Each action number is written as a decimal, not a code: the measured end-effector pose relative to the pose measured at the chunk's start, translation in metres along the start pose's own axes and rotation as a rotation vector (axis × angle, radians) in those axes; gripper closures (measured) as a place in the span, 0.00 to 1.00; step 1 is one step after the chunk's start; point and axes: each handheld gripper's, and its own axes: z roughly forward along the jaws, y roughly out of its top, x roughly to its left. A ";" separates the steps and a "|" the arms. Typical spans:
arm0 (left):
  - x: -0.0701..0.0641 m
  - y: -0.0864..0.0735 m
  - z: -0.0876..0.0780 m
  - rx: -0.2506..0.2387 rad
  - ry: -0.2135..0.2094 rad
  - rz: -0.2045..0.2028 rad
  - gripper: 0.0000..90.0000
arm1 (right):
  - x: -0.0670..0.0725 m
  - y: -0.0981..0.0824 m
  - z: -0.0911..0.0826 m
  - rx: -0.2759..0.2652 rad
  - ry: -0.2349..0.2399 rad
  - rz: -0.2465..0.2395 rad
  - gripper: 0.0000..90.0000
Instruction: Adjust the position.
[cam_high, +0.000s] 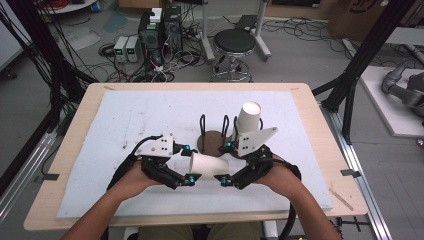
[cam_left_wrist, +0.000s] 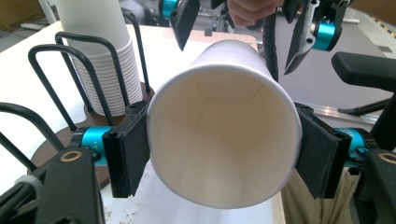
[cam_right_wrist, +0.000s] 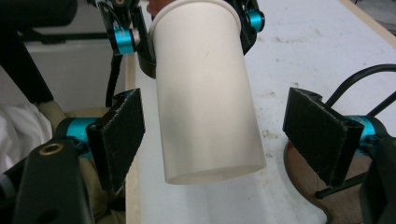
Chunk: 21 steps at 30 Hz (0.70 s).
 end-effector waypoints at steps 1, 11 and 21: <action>0.000 0.001 0.000 0.007 0.001 0.002 0.31 | 0.000 0.001 0.001 0.009 0.001 -0.005 0.24; 0.002 0.005 0.001 0.078 0.001 0.004 0.31 | -0.001 0.011 0.009 0.122 -0.002 -0.057 0.24; 0.003 0.011 0.003 0.147 0.012 0.005 0.31 | -0.001 0.012 0.020 0.208 -0.003 -0.090 0.24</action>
